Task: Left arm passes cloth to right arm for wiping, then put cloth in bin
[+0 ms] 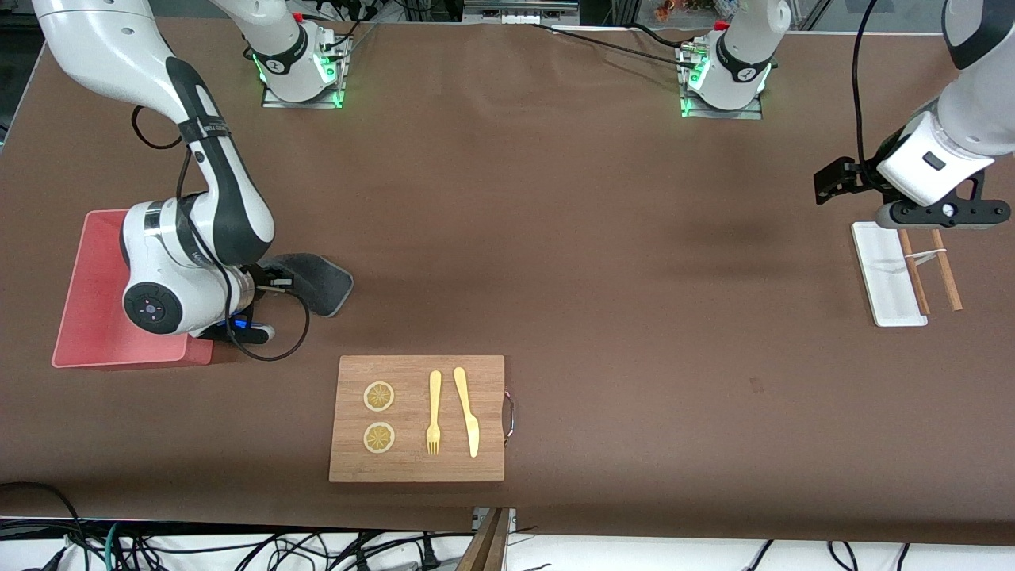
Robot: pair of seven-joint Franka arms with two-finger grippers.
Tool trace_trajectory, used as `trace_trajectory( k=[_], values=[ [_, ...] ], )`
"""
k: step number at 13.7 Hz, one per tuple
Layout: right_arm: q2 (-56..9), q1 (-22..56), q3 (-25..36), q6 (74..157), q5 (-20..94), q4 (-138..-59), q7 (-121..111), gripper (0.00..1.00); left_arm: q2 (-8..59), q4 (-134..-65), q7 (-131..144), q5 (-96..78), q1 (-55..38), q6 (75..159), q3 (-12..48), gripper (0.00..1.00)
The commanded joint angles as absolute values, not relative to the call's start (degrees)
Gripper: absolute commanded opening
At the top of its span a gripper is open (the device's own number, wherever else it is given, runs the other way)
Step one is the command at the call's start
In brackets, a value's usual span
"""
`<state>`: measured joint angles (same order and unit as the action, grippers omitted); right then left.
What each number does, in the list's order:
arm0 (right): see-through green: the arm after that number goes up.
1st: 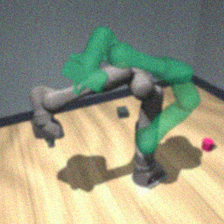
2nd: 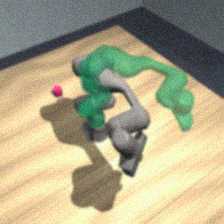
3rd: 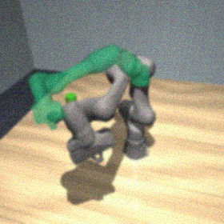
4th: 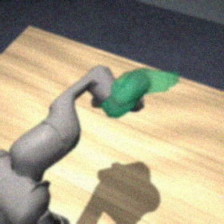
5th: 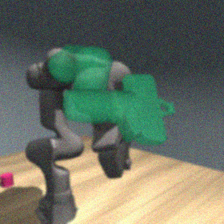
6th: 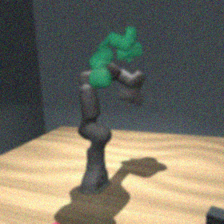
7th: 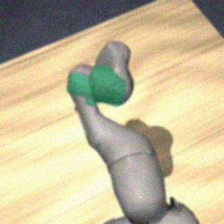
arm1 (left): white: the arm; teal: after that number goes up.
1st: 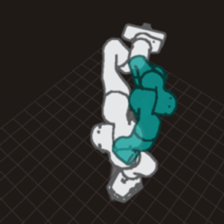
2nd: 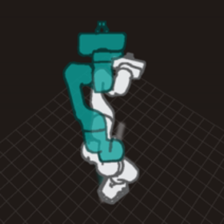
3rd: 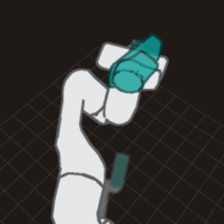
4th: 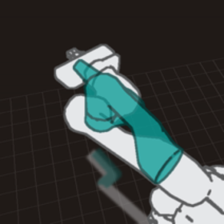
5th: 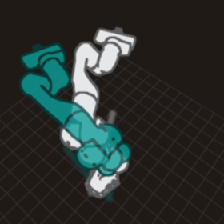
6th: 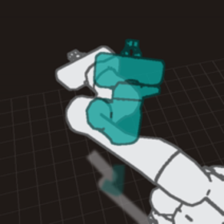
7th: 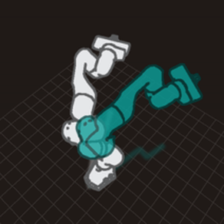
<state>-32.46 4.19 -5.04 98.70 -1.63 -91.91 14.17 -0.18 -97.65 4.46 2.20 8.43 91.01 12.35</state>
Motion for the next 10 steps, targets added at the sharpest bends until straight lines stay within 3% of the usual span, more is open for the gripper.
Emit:
trace_trajectory(
  k=[1,4,10],
  values=[
    [-33.0,4.6,-7.9,101.7,-1.0,-91.8,19.3,0.00,4.8,-90.4,3.4,3.8,8.7,90.0,12.0,1.00],
    [-35.1,5.1,-12.3,106.0,2.0,-91.9,29.4,0.00,5.9,-86.7,3.7,3.0,11.3,89.9,12.1,1.00],
    [-38.0,7.3,-20.4,117.2,3.9,-91.9,47.5,0.00,6.0,-86.6,4.3,3.1,11.2,90.0,12.2,1.00]
  ],
)
